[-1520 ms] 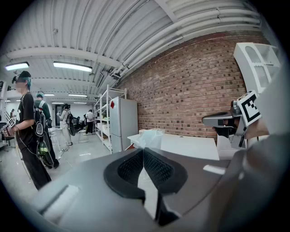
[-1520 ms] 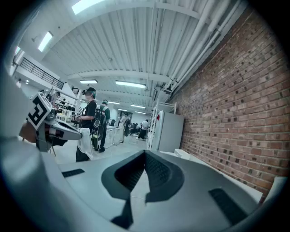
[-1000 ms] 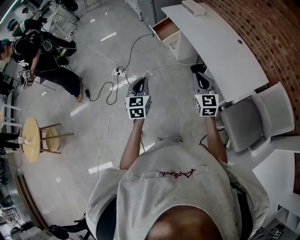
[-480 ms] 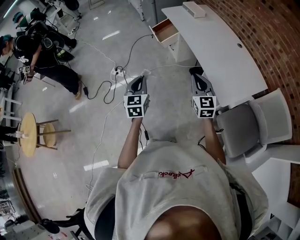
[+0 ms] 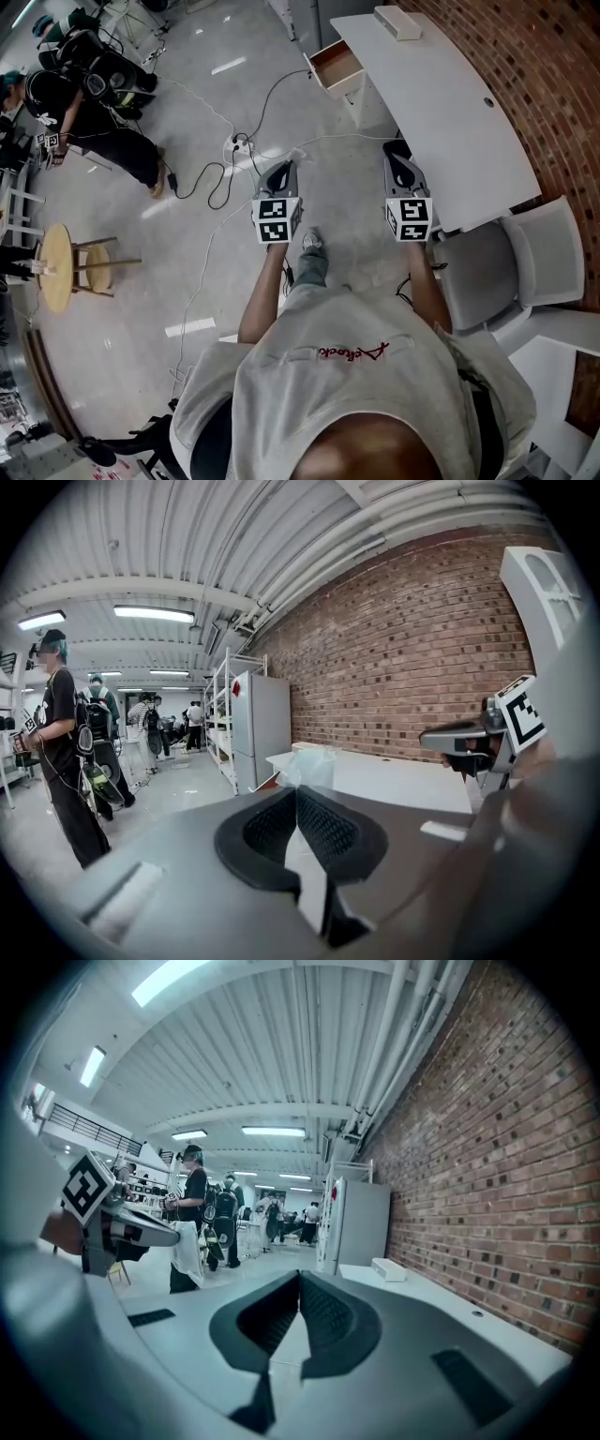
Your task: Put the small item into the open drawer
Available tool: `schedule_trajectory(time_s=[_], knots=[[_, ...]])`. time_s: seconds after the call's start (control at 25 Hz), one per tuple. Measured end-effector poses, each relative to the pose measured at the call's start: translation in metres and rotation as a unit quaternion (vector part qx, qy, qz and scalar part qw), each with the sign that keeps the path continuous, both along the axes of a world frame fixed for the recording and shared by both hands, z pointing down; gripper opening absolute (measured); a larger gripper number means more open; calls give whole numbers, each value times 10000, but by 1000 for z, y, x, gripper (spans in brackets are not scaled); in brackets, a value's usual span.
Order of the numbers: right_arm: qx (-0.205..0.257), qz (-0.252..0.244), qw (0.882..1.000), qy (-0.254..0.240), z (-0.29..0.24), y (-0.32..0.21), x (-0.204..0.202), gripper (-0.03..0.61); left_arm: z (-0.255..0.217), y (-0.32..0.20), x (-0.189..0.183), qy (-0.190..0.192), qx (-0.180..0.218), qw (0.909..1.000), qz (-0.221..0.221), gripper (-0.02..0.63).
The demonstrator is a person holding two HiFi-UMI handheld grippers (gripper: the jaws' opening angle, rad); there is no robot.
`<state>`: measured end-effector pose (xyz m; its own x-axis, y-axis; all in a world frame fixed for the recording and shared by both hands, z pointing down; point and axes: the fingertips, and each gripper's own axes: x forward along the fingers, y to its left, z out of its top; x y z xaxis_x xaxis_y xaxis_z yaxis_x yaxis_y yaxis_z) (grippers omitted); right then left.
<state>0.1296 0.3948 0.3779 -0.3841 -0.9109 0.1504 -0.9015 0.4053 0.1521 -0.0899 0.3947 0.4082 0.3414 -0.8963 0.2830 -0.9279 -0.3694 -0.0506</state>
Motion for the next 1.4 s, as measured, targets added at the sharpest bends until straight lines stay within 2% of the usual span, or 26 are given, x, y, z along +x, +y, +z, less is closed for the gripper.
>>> schedule_trajectory(time_s=[0.28,0.44,1.0,1.4], knots=[[-56,124,9998,115,10,-67,-8,12,17,-73,-3,121,-76,9998,143,12],[-23,242,9996,174,0,-119,-14,12,9,-129,-9,219,-53,9994,264,12],[34,272,9990,363,-21,-282,-75,12,1,-297,-71,398,-61,9989,259,12],[34,431,9985,351,-12,-344,-103,12,6,-369,-98,418,-20,9983,416,12]])
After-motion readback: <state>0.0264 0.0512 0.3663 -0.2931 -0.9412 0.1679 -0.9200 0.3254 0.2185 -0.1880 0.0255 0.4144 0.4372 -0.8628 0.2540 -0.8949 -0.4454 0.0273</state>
